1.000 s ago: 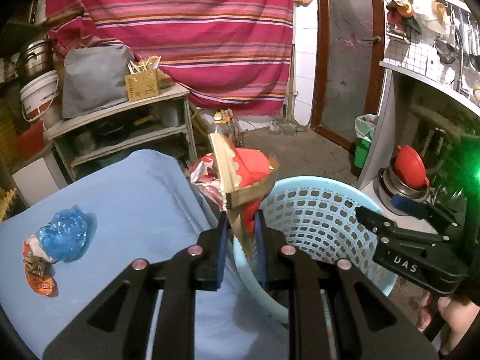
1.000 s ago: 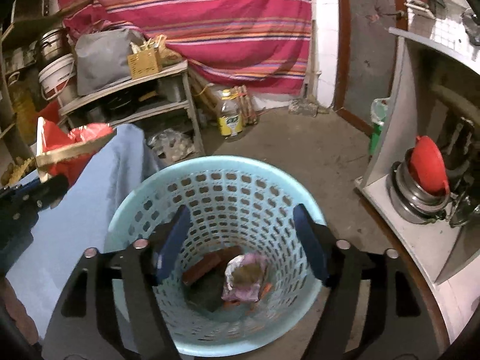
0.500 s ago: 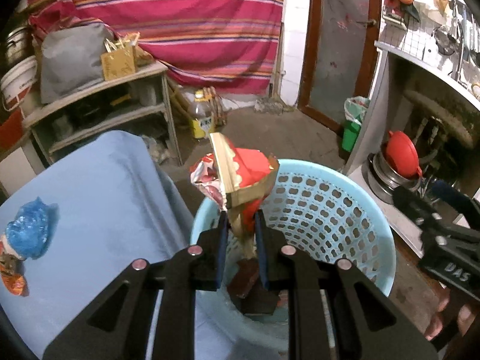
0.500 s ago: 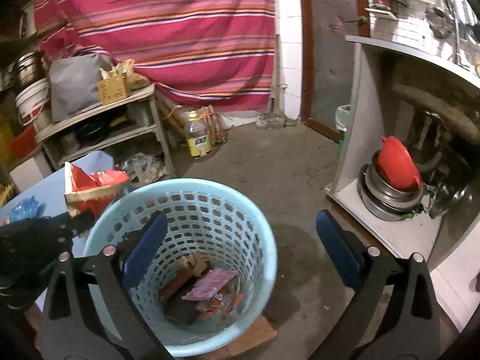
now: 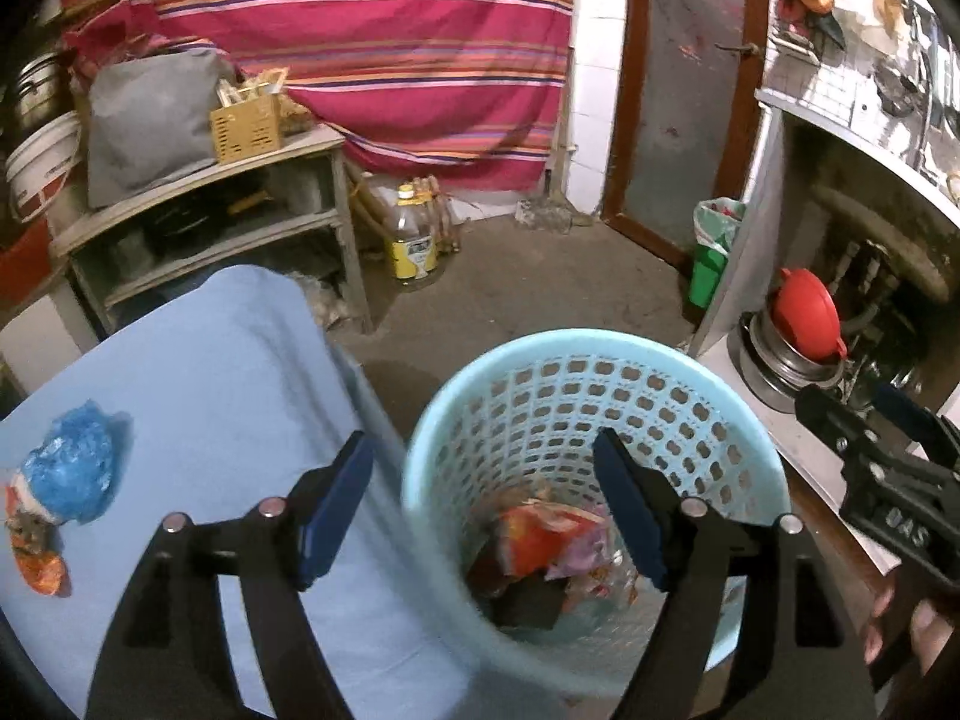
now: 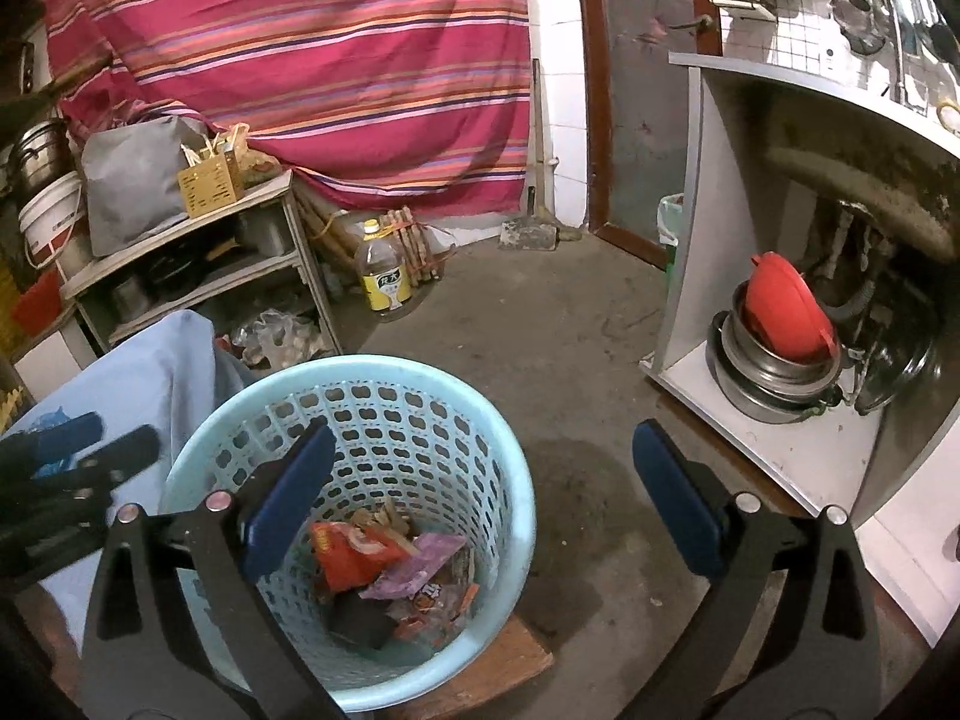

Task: Collect trash
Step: 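Move both tools back over the table toward the orange and blue bags, then grasp the orange chip bag with the left tool while the right tool grasps the blue plastic bag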

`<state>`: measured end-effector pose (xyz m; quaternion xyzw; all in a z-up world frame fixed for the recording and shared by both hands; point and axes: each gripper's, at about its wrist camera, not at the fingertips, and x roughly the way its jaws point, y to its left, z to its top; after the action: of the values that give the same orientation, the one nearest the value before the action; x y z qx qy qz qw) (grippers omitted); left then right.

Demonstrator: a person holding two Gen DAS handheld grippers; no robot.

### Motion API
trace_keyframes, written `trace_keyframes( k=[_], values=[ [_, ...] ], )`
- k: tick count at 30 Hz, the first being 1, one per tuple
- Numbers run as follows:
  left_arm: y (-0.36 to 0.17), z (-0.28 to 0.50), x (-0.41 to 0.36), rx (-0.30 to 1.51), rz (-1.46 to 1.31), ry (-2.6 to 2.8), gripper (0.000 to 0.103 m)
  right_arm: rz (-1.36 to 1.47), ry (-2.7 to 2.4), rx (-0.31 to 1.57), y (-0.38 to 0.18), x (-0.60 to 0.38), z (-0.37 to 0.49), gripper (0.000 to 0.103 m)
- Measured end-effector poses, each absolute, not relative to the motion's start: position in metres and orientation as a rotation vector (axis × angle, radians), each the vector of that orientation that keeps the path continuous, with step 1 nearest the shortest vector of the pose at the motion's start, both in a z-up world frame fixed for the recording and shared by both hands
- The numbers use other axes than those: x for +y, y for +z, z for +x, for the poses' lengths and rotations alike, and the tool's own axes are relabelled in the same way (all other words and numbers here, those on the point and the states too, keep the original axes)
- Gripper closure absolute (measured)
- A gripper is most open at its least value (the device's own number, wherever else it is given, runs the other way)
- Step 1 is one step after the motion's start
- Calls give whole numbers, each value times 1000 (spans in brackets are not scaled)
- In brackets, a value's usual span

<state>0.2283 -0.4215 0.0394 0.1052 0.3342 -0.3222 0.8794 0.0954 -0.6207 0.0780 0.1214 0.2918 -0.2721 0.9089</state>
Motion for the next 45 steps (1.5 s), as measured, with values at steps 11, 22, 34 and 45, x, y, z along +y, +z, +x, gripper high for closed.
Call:
trace_keyframes(
  k=[11,22,34,45],
  values=[
    [36,256,-267,652,200,-409,11,163,-440,643,76,-543,148,4],
    [-2,328,-108,744,127,-63,10,45,-254,714,60,-432,221,4],
    [-26,338,-64,846,141,-146,17,-18,-148,746,46,-353,269,4],
    [-36,357,-44,917,16,-273,94,-66,-66,784,30,-296,295,4]
  ],
)
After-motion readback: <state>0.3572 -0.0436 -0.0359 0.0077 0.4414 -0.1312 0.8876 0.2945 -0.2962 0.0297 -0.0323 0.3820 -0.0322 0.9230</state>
